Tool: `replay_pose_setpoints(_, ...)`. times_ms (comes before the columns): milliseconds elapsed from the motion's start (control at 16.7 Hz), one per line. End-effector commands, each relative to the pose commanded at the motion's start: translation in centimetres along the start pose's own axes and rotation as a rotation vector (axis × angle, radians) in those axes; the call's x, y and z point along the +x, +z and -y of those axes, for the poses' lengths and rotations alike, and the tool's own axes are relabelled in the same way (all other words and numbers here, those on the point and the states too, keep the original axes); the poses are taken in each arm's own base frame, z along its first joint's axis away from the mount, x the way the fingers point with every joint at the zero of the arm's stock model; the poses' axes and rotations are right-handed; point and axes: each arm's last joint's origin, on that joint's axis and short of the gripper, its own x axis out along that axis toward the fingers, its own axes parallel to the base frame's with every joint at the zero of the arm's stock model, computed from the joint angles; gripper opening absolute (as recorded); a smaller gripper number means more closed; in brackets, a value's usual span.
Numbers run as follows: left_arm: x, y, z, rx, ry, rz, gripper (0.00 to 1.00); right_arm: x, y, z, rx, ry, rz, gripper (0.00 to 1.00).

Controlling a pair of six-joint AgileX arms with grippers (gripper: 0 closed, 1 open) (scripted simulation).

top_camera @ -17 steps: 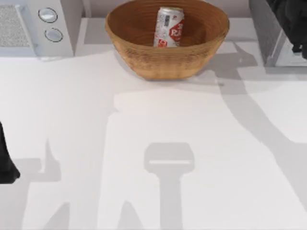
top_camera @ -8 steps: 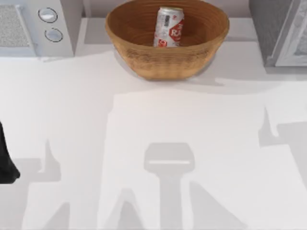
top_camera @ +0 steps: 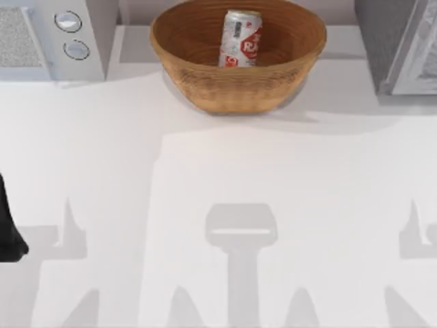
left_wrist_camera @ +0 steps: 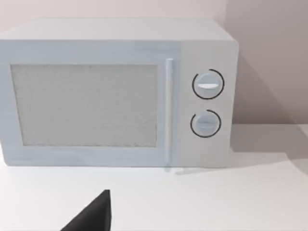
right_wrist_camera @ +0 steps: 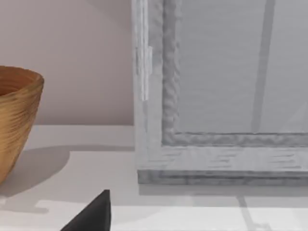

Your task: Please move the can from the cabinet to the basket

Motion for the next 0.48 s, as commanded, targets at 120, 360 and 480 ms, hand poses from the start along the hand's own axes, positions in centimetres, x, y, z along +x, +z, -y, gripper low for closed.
replay_pose_setpoints(120,0.00,0.00,0.00,0.000,0.000,0.000,1.00,-0.08,-0.43,0.10,-0.001,-0.008,0.001,1.00)
replay_pose_setpoints(360,0.00,0.00,0.00,0.000,0.000,0.000,1.00,-0.07,-0.36,0.06,-0.001,-0.006,0.001,1.00)
replay_pose_setpoints(480,0.00,0.00,0.00,0.000,0.000,0.000,1.00,-0.03,-0.15,0.15,-0.001,-0.007,0.006,1.00)
